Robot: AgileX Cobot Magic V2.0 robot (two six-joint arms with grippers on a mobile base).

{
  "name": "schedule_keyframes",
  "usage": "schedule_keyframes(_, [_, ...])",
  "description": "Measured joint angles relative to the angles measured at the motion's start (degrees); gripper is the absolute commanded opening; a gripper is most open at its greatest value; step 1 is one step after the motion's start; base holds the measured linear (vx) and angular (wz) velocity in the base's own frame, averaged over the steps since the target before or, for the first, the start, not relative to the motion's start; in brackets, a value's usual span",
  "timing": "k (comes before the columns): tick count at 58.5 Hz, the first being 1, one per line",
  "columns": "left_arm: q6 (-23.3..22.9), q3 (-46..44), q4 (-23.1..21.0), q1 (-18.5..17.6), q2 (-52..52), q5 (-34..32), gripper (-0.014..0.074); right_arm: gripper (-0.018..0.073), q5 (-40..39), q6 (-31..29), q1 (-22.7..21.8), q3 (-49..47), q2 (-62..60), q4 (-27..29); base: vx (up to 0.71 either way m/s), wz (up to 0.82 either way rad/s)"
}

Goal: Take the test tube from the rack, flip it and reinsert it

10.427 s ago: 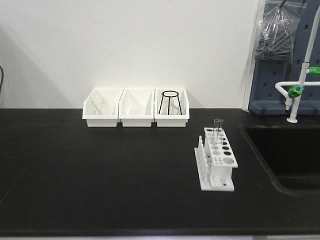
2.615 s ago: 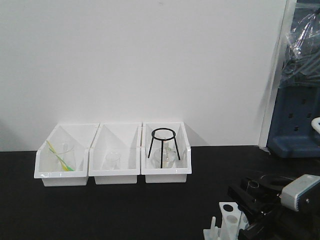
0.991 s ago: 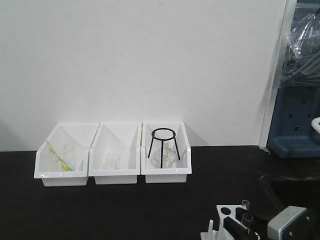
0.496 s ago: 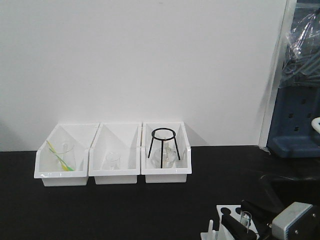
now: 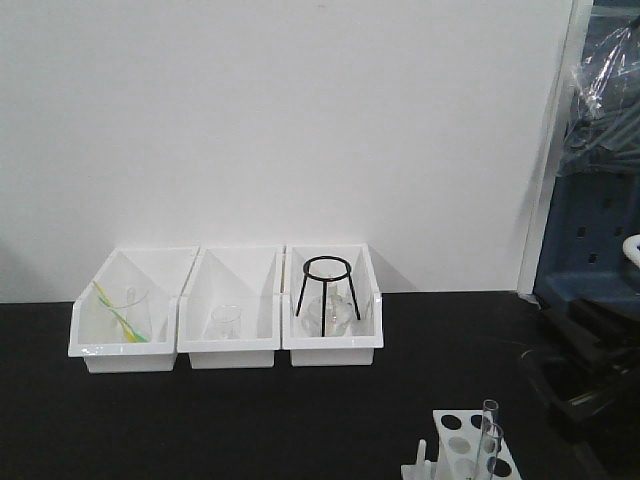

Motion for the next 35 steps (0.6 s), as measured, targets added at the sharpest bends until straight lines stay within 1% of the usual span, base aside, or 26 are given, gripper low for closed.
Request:
schedule_keyframes(5, [0.0, 0.0, 0.0, 0.0, 0.0, 0.0, -0.0006, -0.0015, 6.03, 3.07, 0.0, -0.14, -3.14, -4.19, 0.0, 0.0])
schedule_keyframes(11, [0.0, 0.0, 0.0, 0.0, 0.0, 0.0, -0.0006, -0.0013, 9.11, 4.48, 0.0, -0.14, -5.27, -7.35, 0.0, 0.0])
schedule_keyframes(20, [0.0, 0.0, 0.0, 0.0, 0.0, 0.0, -0.0006, -0.0013, 9.75, 4.76, 0.0, -0.14, -7.66, -8.6, 0.0, 0.0])
schedule_keyframes(35, [0.0, 0.0, 0.0, 0.0, 0.0, 0.0, -0.0006, -0.0013, 9.77, 4.76, 0.0, -0.14, -7.99, -8.78, 0.0, 0.0])
